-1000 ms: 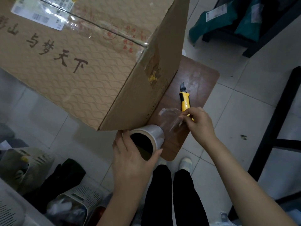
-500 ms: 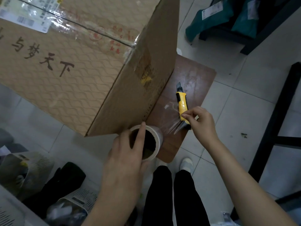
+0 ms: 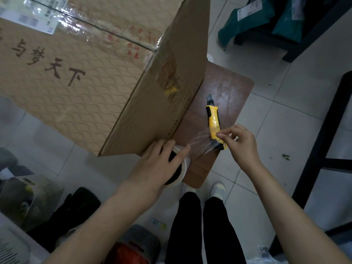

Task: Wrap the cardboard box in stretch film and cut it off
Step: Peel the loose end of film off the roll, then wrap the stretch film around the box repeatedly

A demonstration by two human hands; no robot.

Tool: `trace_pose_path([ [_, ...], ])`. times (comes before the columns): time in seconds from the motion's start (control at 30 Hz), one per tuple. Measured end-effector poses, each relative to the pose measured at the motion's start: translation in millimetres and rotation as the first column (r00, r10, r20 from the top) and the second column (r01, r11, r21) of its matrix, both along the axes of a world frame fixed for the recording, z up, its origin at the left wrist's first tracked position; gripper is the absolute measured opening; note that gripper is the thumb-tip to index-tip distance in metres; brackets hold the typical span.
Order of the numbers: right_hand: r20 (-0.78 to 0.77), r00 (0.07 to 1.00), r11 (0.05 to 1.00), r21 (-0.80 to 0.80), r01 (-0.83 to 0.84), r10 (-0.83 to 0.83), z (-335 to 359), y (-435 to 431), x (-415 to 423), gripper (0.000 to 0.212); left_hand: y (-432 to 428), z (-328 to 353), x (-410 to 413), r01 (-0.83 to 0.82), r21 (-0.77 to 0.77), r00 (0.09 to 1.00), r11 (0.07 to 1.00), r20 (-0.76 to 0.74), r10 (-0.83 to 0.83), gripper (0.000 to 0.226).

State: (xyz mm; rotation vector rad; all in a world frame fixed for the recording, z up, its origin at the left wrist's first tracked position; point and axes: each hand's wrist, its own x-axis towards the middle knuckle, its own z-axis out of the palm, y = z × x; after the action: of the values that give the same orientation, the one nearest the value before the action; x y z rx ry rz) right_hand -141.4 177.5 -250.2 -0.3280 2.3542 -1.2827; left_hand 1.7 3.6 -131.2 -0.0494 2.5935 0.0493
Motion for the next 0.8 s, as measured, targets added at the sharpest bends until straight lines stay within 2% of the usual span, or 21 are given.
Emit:
trace_pose_path([
  [0.07,0.035,0.999,0.999,-0.011,0.034,-0.034,1.1,-1.0,0.1,0.001,2.4,-1.4,11.8,-0.105,0.029,0.992,0.994,-0.073,0.107,0.127],
  [0.13,0.074,0.994,0.995,-0.048,0.09,-0.086,2.6,-6.7,-0.3,0.002,10.7,1.9,24.0,-0.199,-0.01,0.975,0.98,-0.104,0.197,0.13],
  [0.2,0.085,0.987,0.988,-0.069,0.142,-0.136,5.3,-16.8,-0.8,0.004,21.6,2.0,37.1,-0.322,-0.039,0.941,0.946,-0.124,0.316,0.118],
  [0.27,0.069,0.984,0.983,-0.066,0.171,-0.166,6.1,-28.1,-0.9,0.003,29.5,3.1,44.8,-0.45,-0.012,0.887,0.893,-0.12,0.446,0.102],
  [0.43,0.158,0.956,0.956,-0.123,0.266,-0.246,-1.7,-46.5,-1.9,0.005,25.4,3.5,49.9,-0.685,-0.011,0.727,0.729,-0.082,0.682,0.106],
  [0.53,0.218,0.922,0.917,-0.174,0.358,-0.318,-2.0,-58.1,-5.5,0.008,22.7,10.1,43.0,-0.782,-0.048,0.622,0.621,-0.1,0.776,0.101],
  [0.67,0.204,0.913,0.9,-0.192,0.392,-0.354,-5.7,-73.4,-9.7,0.013,22.1,11.2,36.8,-0.848,-0.072,0.53,0.525,-0.083,0.844,0.098],
  [0.8,0.254,0.88,0.87,-0.194,0.453,-0.401,-15.0,-83.9,-13.8,0.022,26.4,4.6,36.2,-0.839,-0.117,0.544,0.531,-0.135,0.829,0.098],
])
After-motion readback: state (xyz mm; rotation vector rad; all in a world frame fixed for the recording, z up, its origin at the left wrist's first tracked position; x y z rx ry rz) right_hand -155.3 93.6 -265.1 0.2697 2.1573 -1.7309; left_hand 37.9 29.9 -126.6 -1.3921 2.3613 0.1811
